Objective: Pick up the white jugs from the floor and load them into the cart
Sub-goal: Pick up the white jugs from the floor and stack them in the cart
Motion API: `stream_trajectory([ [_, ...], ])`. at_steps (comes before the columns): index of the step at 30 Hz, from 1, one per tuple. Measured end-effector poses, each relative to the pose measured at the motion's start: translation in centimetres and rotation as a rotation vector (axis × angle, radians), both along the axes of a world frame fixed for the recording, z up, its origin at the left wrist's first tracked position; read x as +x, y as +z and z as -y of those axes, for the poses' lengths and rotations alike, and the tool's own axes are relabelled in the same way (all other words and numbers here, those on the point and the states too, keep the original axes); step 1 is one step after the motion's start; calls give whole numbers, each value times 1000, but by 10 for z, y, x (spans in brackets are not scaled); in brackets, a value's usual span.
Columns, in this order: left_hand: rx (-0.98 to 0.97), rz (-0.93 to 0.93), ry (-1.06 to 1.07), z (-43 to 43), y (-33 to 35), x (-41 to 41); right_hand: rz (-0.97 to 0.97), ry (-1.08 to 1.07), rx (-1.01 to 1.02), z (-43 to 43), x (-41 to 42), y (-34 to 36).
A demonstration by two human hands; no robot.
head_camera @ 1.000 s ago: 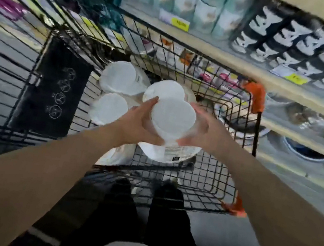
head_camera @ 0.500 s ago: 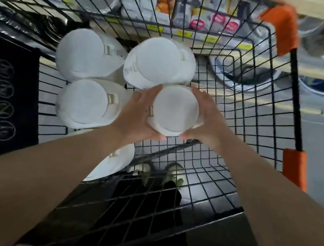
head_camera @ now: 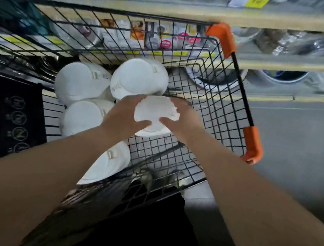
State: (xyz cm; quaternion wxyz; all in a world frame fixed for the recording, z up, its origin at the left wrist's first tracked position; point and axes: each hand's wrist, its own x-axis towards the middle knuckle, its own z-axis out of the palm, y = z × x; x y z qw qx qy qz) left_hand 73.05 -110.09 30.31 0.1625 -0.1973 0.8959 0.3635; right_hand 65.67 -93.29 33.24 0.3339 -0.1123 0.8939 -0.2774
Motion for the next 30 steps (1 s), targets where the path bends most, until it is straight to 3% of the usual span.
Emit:
stream_trajectory([
  [5,131,-163,-92,-27,89,-24,-85,-202,-122,-59,-2,89],
  [12,253,-191,-274,-132,165,-81,-130,-578,-319,-189,-18,152],
  [30,340,-273,-656,-546,217,-257,-271,-925,-362,-581,-104,203],
])
